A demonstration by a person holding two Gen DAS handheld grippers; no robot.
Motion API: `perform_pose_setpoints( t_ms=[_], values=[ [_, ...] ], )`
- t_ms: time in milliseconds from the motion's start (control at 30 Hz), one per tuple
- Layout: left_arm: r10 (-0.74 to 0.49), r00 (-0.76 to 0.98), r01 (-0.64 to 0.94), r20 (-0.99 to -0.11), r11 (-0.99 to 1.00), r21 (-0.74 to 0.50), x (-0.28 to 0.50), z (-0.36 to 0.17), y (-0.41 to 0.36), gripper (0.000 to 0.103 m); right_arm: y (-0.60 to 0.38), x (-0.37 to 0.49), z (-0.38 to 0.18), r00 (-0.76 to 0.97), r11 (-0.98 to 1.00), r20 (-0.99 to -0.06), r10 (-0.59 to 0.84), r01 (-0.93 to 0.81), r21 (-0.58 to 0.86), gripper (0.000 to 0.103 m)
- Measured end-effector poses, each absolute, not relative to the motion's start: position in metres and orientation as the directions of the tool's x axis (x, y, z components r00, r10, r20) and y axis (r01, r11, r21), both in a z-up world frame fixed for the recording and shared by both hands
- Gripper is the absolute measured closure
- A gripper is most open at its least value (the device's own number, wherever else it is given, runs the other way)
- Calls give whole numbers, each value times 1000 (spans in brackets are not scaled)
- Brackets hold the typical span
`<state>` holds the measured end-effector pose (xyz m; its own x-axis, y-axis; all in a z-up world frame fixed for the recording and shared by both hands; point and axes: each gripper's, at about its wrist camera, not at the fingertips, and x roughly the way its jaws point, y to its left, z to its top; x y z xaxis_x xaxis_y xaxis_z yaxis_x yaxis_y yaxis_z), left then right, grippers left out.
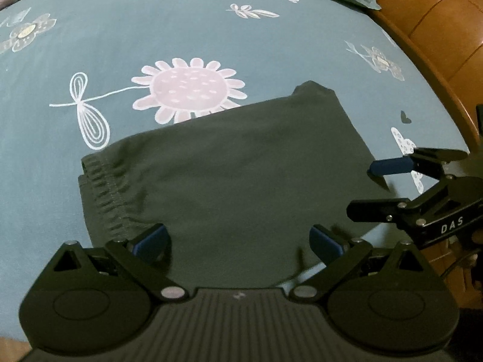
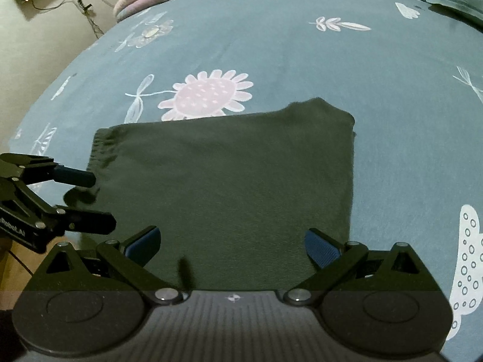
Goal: Fold clothes
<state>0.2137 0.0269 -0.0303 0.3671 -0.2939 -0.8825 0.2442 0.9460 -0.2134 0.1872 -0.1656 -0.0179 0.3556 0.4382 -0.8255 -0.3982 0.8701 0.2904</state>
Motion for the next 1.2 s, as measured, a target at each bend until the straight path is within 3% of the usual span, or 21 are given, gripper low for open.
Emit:
perform_pose_setpoints(
  t_ms=[533,1200],
  values=[
    [-265,322,208,-909,956,-205,206,-53,14,3,-170,183,-28,309,858,-843,441,-422,294,0],
    [-271,404,322,-874,936,-141,238,-40,26,3,-159,173,-17,376,914,-856,356,-331,234,0]
  ],
)
